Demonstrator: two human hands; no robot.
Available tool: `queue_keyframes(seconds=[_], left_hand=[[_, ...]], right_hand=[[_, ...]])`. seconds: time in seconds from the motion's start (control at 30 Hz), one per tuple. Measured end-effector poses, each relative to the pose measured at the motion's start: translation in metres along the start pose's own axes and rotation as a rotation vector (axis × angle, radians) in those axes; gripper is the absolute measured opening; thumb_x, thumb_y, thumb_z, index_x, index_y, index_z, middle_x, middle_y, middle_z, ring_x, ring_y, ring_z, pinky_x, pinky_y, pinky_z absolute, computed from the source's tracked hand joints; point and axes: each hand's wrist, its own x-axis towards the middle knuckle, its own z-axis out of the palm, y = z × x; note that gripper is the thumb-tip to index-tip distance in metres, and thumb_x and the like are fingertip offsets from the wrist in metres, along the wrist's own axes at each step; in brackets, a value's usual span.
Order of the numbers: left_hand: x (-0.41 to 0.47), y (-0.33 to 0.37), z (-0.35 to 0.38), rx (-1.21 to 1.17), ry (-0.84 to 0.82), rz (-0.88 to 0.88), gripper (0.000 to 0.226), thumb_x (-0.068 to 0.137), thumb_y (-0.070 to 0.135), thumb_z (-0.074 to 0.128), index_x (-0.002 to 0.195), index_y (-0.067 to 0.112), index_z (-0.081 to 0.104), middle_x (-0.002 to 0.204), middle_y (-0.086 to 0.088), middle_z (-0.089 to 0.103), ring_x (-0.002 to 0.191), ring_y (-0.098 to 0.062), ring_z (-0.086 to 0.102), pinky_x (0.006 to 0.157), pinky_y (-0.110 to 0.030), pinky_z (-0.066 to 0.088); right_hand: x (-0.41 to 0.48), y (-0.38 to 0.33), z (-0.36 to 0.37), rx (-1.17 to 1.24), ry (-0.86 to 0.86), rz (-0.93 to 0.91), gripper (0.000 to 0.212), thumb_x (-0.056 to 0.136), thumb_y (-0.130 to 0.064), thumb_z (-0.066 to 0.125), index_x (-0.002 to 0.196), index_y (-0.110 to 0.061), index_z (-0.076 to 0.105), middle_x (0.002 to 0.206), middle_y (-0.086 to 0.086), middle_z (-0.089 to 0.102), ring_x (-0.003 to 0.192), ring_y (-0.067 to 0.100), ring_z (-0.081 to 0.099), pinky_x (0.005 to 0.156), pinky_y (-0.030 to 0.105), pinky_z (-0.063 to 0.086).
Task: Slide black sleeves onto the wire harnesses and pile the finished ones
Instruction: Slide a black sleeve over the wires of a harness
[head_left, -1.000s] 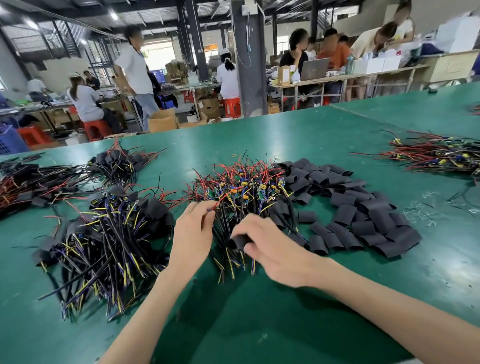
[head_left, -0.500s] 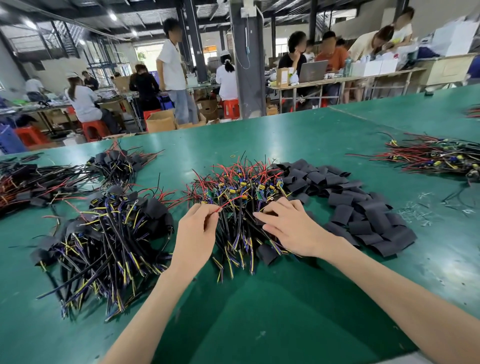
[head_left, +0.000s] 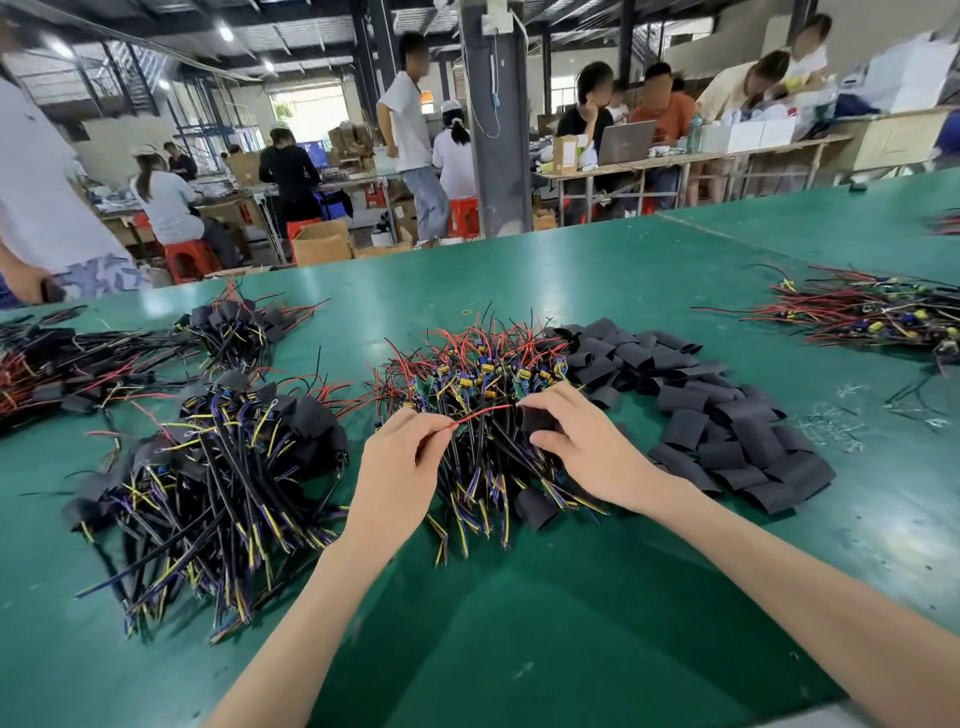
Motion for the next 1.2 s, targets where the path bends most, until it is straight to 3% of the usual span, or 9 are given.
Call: queue_keyframes(seconds=[0.3, 0.4, 0.5, 0.57, 0.67, 0.83, 0.97, 1.13, 1.2], left_hand=[[-0.001, 0.002, 0.0, -0.034, -0.008, 0.039, 0.008, 0.087, 0.003, 0.065, 0.09, 0.006, 0.072, 0.076, 0.009, 0.055, 0.073, 0.004, 0.051, 0.068, -0.005, 0.034], [-0.001, 0.001, 0.001, -0.025, -0.018, 0.043, 0.008, 0.086, 0.003, 0.065, 0.09, 0.006, 0.073, 0.076, 0.007, 0.055, 0.072, 0.003, 0.05, 0.067, -0.006, 0.034], [-0.001, 0.001, 0.002, -0.018, -0.031, 0.054, 0.009, 0.086, 0.004, 0.066, 0.09, 0.006, 0.073, 0.077, -0.001, 0.059, 0.07, -0.008, 0.05, 0.066, -0.01, 0.037], [-0.002, 0.001, 0.001, -0.017, -0.035, 0.053, 0.009, 0.086, 0.004, 0.066, 0.091, 0.006, 0.073, 0.077, -0.002, 0.06, 0.066, -0.01, 0.05, 0.065, -0.011, 0.037], [-0.002, 0.001, 0.001, -0.006, -0.037, 0.053, 0.01, 0.086, 0.004, 0.065, 0.092, 0.006, 0.074, 0.076, -0.002, 0.058, 0.063, -0.006, 0.048, 0.064, -0.008, 0.035], [-0.001, 0.001, 0.002, 0.021, -0.028, 0.048, 0.011, 0.085, 0.001, 0.066, 0.092, 0.004, 0.074, 0.075, -0.008, 0.058, 0.062, -0.018, 0.05, 0.062, -0.015, 0.034], [-0.002, 0.003, 0.0, 0.062, -0.027, 0.084, 0.012, 0.085, 0.0, 0.066, 0.093, 0.005, 0.074, 0.074, -0.004, 0.055, 0.061, -0.013, 0.044, 0.063, -0.014, 0.031], [-0.005, 0.01, 0.002, 0.08, -0.065, 0.14, 0.015, 0.087, 0.004, 0.064, 0.099, 0.009, 0.073, 0.077, 0.002, 0.052, 0.064, -0.007, 0.042, 0.064, -0.019, 0.037], [-0.007, 0.013, 0.005, 0.018, -0.073, 0.125, 0.021, 0.087, 0.005, 0.065, 0.107, 0.011, 0.069, 0.082, 0.003, 0.057, 0.071, -0.009, 0.052, 0.071, -0.024, 0.044]], right_hand=[[-0.001, -0.002, -0.002, 0.065, 0.03, 0.048, 0.033, 0.094, -0.007, 0.054, 0.126, -0.008, 0.05, 0.108, -0.003, 0.044, 0.096, 0.009, 0.043, 0.084, 0.005, 0.028], [-0.001, -0.004, -0.003, 0.099, 0.038, 0.051, 0.033, 0.093, -0.006, 0.054, 0.125, -0.011, 0.051, 0.109, -0.003, 0.046, 0.099, 0.015, 0.049, 0.095, 0.021, 0.036], [-0.002, -0.006, -0.004, 0.14, 0.057, 0.046, 0.033, 0.092, -0.004, 0.055, 0.124, -0.011, 0.052, 0.11, -0.003, 0.047, 0.104, 0.015, 0.05, 0.099, 0.027, 0.037], [-0.002, -0.006, -0.004, 0.15, 0.069, 0.049, 0.034, 0.092, -0.004, 0.056, 0.124, -0.011, 0.052, 0.111, -0.002, 0.047, 0.104, 0.015, 0.05, 0.099, 0.024, 0.037], [-0.002, -0.007, -0.005, 0.144, 0.095, 0.034, 0.033, 0.091, -0.004, 0.057, 0.123, -0.011, 0.053, 0.11, -0.003, 0.047, 0.101, 0.012, 0.049, 0.09, 0.007, 0.032], [-0.002, -0.009, -0.005, 0.143, 0.128, -0.001, 0.034, 0.088, -0.001, 0.06, 0.121, -0.007, 0.055, 0.108, 0.002, 0.05, 0.101, 0.014, 0.049, 0.093, 0.016, 0.034], [-0.003, -0.007, -0.006, 0.058, 0.135, -0.034, 0.033, 0.088, -0.001, 0.06, 0.12, -0.006, 0.056, 0.11, 0.005, 0.05, 0.102, 0.014, 0.047, 0.09, 0.005, 0.028], [-0.004, -0.007, 0.001, -0.32, 0.115, -0.195, 0.032, 0.085, -0.008, 0.065, 0.116, -0.004, 0.06, 0.111, 0.011, 0.057, 0.104, 0.03, 0.049, 0.094, 0.036, 0.034], [-0.005, -0.012, 0.005, -0.428, 0.127, -0.273, 0.033, 0.083, -0.011, 0.067, 0.115, -0.005, 0.06, 0.107, 0.009, 0.058, 0.101, 0.029, 0.049, 0.091, 0.036, 0.033]])
